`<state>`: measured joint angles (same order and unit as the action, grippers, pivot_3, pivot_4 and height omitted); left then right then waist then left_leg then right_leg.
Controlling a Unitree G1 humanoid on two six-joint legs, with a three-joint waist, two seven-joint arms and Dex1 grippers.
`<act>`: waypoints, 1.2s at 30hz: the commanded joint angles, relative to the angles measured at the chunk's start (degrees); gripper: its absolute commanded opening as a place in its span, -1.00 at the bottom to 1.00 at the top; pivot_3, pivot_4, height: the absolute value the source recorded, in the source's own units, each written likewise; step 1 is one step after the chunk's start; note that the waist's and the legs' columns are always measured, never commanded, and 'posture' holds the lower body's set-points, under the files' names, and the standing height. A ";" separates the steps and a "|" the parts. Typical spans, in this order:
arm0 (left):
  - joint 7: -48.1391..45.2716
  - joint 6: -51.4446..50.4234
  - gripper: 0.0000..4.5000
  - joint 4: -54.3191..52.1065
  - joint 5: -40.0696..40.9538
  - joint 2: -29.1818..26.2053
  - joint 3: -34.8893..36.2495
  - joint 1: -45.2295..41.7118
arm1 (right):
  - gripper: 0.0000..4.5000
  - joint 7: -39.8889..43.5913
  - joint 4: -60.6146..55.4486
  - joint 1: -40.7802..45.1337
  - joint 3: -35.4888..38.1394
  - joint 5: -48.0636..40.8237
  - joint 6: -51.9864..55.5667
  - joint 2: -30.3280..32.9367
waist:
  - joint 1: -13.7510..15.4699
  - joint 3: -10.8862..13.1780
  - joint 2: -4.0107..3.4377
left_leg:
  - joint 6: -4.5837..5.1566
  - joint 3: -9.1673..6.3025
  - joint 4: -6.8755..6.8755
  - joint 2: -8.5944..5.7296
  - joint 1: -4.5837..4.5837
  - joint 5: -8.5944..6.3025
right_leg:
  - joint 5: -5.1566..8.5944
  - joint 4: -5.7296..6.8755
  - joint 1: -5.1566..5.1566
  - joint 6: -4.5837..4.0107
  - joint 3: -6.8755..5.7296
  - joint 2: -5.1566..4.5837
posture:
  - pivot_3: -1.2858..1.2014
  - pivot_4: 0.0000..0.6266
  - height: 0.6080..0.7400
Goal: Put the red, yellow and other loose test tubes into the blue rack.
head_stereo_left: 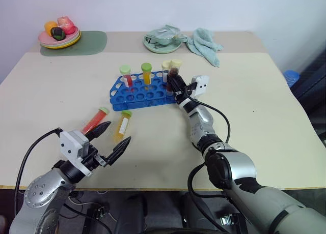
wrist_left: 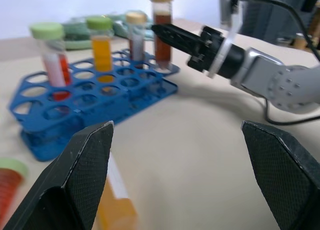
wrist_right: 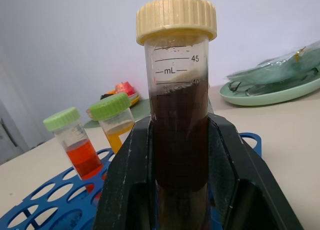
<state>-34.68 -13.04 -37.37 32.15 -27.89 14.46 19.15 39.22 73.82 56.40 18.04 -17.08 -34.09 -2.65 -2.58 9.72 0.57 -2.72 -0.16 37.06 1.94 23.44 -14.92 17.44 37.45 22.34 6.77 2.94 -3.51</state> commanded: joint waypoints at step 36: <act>-0.10 2.65 0.87 1.85 -0.76 2.17 0.91 -0.86 | 0.97 -14.11 -3.24 -3.42 -2.00 8.23 -13.44 -3.26 | -0.22 -0.01 -0.01 | -0.02 0.00 -0.02 0.00 -0.05 0.01 | 0.02 0.00 -0.02 -0.03 0.00 -0.01 | 0.03 -0.52 1.00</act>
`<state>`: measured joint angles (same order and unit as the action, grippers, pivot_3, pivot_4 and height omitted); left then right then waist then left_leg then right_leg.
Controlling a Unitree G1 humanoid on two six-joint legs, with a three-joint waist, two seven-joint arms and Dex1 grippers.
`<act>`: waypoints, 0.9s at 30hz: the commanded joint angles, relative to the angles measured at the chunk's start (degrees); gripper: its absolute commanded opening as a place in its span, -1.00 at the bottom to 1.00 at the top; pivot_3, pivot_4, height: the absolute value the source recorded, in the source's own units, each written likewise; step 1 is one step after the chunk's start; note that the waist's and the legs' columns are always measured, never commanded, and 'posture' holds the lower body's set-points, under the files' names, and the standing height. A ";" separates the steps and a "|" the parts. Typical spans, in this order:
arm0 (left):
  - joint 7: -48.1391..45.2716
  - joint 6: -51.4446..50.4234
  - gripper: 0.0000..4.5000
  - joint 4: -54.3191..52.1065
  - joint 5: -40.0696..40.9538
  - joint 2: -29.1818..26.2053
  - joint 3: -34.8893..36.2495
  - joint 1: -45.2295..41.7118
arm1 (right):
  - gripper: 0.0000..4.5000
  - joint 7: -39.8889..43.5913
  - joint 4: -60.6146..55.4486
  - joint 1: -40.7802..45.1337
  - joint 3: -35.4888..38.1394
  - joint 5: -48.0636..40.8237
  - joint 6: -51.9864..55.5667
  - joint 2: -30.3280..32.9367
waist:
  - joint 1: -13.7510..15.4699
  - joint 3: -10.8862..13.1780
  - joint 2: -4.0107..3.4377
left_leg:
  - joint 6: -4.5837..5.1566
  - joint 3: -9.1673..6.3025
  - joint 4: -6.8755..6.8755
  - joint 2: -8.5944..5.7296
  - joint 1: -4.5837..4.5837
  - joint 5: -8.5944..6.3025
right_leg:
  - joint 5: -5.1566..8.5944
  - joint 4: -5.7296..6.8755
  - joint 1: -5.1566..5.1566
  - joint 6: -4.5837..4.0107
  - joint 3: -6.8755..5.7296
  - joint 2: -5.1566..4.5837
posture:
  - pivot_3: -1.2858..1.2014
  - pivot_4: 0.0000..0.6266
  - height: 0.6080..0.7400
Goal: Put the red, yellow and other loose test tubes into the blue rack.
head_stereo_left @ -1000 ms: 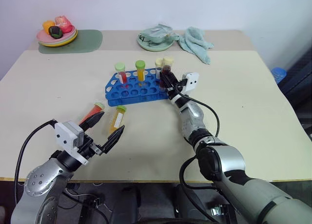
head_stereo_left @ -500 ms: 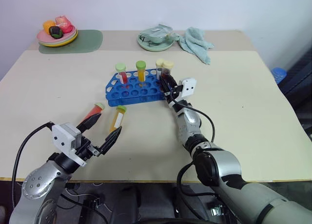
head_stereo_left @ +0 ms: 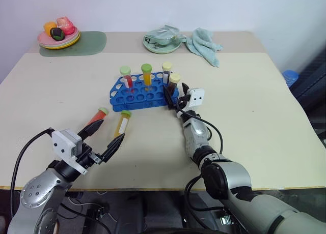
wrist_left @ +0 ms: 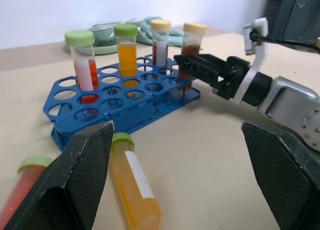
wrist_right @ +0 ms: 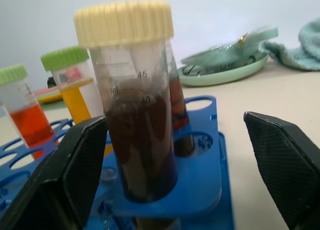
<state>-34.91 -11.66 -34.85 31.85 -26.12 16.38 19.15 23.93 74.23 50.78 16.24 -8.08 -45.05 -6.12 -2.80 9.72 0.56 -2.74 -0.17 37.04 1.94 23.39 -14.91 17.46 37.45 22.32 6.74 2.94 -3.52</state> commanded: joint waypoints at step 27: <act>11.23 -20.35 0.87 -4.14 9.78 -4.00 1.10 -9.45 | 0.97 34.65 -89.12 -43.32 -3.29 -25.82 66.56 47.74 | 0.42 0.06 0.00 | 0.07 -0.06 0.01 -0.04 0.02 -0.04 | 0.02 -0.21 -0.12 -0.01 0.01 0.02 | 0.03 -0.52 1.00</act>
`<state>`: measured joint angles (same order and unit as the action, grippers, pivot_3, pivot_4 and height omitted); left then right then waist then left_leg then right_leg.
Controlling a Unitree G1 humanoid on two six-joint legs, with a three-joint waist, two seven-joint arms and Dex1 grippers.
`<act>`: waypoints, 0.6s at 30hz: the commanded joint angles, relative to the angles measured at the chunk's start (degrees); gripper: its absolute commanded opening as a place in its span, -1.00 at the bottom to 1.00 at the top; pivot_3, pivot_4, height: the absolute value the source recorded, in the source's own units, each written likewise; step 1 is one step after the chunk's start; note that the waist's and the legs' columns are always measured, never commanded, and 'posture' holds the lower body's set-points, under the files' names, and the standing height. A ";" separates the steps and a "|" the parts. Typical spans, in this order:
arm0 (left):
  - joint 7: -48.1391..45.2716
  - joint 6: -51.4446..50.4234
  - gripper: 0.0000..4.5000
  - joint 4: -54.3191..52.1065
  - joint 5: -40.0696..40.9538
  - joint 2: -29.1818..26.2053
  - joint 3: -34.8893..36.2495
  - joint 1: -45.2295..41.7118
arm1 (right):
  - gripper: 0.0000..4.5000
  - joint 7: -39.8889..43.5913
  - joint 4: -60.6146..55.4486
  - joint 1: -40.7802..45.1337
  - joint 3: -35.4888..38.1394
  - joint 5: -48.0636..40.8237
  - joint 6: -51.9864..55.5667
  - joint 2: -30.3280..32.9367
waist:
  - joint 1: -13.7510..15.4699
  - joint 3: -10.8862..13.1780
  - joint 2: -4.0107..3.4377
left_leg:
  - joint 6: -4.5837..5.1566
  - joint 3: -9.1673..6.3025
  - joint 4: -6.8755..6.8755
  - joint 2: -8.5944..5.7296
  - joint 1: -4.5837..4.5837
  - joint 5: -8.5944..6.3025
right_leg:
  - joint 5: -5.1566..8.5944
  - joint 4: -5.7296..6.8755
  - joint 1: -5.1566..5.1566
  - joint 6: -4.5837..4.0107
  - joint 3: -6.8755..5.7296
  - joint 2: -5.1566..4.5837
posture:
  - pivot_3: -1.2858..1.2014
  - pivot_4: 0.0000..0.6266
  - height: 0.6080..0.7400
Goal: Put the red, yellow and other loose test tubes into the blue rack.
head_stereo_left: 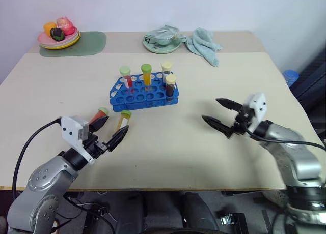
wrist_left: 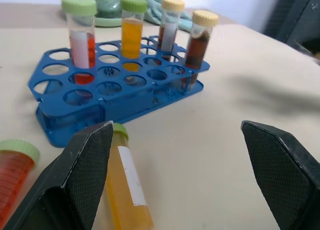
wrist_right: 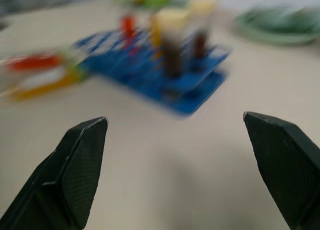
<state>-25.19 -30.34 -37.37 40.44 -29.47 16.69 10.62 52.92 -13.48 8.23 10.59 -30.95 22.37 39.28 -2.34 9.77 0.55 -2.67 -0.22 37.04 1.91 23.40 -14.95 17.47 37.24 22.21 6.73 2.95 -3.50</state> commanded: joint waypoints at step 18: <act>20.87 -36.08 0.87 -2.05 4.07 -6.51 -1.29 -17.51 | 0.97 32.18 12.03 9.56 -6.97 0.27 -16.46 5.67 | 0.57 0.09 0.16 | 0.00 -0.06 0.08 -0.01 0.01 0.00 | -0.01 0.01 -0.01 0.02 -0.01 0.03 | 0.03 -0.52 1.00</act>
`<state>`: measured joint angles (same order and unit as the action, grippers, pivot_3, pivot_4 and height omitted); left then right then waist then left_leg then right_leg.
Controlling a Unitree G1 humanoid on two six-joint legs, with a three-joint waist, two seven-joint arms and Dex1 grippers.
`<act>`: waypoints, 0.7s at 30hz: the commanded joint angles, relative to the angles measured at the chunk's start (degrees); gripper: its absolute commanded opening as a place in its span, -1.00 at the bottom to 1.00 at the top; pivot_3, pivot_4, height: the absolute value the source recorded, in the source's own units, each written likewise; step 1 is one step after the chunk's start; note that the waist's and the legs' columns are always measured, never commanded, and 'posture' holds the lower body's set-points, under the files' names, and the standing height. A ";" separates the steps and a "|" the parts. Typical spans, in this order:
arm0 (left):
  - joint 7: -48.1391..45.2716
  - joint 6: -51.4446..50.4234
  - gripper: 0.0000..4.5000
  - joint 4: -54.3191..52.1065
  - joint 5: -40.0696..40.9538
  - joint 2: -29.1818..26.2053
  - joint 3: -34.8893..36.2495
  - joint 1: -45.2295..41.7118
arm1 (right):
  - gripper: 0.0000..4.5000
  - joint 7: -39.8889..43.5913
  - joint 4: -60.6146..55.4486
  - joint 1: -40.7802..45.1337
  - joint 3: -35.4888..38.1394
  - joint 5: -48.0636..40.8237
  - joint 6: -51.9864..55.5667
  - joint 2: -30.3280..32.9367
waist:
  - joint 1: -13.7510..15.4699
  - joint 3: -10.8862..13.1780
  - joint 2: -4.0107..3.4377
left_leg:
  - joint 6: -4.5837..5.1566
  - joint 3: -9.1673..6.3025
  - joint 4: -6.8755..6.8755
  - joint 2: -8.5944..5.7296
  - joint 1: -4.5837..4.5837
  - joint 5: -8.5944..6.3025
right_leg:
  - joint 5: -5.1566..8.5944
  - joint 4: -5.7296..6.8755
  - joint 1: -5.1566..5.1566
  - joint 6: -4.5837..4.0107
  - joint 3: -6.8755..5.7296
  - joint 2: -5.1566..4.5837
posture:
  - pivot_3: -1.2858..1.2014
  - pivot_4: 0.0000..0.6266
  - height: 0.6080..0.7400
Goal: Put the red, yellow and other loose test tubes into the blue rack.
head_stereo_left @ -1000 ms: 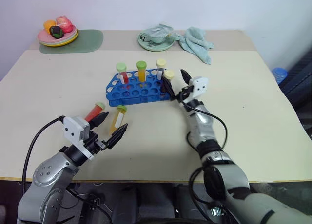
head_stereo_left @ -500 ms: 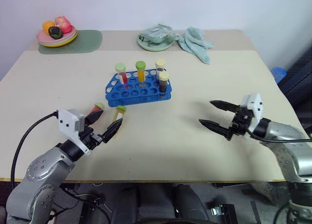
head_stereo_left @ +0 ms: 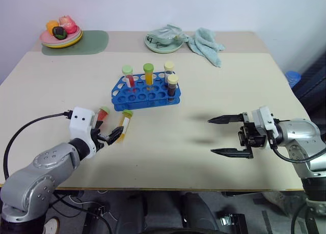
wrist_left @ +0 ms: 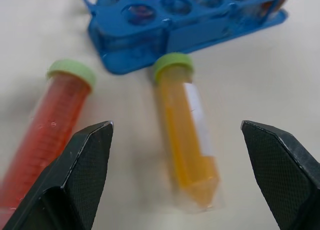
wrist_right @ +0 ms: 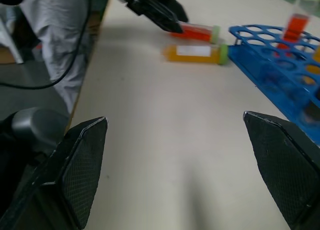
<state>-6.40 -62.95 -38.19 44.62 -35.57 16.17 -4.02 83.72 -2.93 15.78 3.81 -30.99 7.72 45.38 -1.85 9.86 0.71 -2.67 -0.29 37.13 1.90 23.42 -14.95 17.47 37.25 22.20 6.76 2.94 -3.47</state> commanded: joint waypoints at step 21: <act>20.51 -29.55 0.87 15.60 0.74 9.20 -6.78 -25.59 | 0.97 2.22 7.95 6.82 0.05 0.67 -7.64 -4.55 | 1.05 0.01 0.02 | -0.08 -0.08 0.05 -0.03 0.03 0.05 | -0.01 0.09 0.07 0.02 0.01 -0.05 | 0.03 -0.52 1.00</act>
<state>12.42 -92.03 -22.42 43.97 -25.25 9.64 -28.28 86.01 6.69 22.50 2.35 -29.09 0.72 41.01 -0.81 9.87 0.72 -2.75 -0.37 37.18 1.87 23.44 -14.90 17.45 37.34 22.26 6.78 2.95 -3.53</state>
